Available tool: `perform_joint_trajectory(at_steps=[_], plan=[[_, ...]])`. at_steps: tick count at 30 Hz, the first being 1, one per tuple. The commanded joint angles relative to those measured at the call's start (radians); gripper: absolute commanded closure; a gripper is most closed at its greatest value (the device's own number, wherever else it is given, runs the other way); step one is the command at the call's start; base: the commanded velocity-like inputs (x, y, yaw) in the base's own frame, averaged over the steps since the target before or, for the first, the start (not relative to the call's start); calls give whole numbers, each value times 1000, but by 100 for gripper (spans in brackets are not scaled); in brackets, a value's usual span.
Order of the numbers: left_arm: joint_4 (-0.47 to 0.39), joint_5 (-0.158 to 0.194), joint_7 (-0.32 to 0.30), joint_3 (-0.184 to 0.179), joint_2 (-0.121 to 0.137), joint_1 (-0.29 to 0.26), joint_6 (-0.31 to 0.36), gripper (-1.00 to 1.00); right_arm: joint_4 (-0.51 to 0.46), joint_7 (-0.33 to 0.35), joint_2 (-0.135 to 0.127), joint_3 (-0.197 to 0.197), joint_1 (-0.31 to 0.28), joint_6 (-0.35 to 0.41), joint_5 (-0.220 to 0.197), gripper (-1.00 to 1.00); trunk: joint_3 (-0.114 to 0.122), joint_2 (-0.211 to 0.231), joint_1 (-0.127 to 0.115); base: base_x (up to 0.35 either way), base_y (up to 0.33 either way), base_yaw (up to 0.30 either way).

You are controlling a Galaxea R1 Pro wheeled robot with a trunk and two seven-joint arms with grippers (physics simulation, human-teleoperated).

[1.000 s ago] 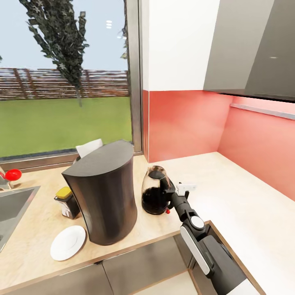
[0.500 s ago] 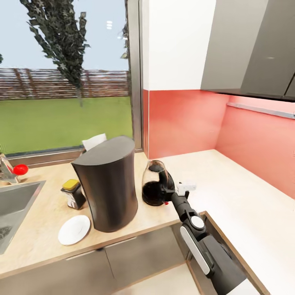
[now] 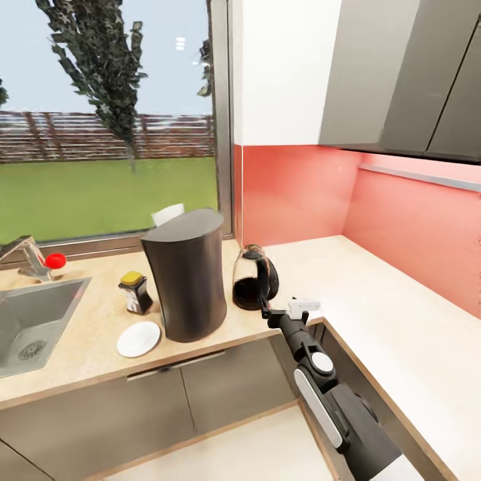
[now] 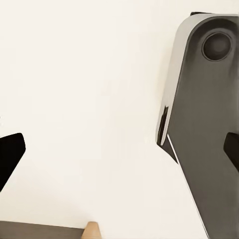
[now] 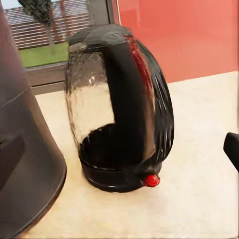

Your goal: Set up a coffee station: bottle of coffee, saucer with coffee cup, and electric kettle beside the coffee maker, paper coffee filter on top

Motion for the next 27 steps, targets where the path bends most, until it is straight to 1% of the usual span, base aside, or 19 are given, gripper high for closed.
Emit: perform_joint_trajectory(at_steps=[1,9,11,12,14,15,16,18,19,20,21,22,23,25,26,27], plan=[[4,9,0,-6,0,-2,-7,-100,-2,-7,0,2,-1,4,-5,-100,-2,-2,0,-337,0,0],[1,9,-1,-8,1,-2,-14,-100,1,-8,1,3,-1,3,-7,-100,-2,-2,0,-338,0,0],[-3,8,-3,-9,4,-3,-15,-100,34,-10,3,4,-1,-13,-10,-100,-2,-2,0,-338,0,0],[-7,6,-4,-10,6,-4,-18,-100,102,-11,8,5,-1,-66,-12,-100,-2,-2,0,-338,0,0],[-11,3,-5,-12,7,-6,-20,-100,188,-11,19,5,-1,-111,-13,-100,-2,-2,0,-300,0,0],[-12,2,-6,-13,8,-8,-21,-100,245,-11,28,4,-1,-130,-13,-100,-2,-2,0,-170,0,0],[-12,2,-6,-13,8,-9,-22,-100,277,-11,33,4,-1,-140,-14,-100,-2,-2,0,-136,0,0],[-14,0,-8,-14,10,-13,-23,-100,411,-12,55,2,-1,-186,-15,-100,-2,-2,0,-71,0,0],[-14,0,-8,-14,10,-15,-23,-100,507,-12,64,2,-1,-236,-15,-100,-2,-2,0,-29,0,0],[-15,-1,-11,-16,7,-17,-24,-100,693,-12,73,2,-1,-344,-16,-100,-2,-2,0,-7,0,0],[-16,-1,-12,-16,6,-17,-24,-100,750,-12,74,2,-1,-375,-16,-100,-2,-2,0,-5,0,0],[-16,-1,-12,-17,5,-17,-24,-100,803,-12,75,1,-1,-398,-16,-100,-2,-2,0,-3,0,0],[-16,-1,-13,-17,4,-17,-24,-100,828,-12,75,1,-1,-407,-16,-100,-2,-2,0,-2,0,0],[-16,-1,-14,-18,4,-17,-24,-100,929,-11,75,1,-1,-427,-16,-100,-2,-2,0,-1,0,0],[-16,-1,-15,-19,1,-16,-24,-100,1075,-9,75,1,-1,-439,-15,-100,-2,-2,0,0,0,0],[-16,0,-15,-19,-3,-16,-24,-100,1152,-8,75,1,-1,-441,-13,-100,-2,-2,0,0,0,0]])
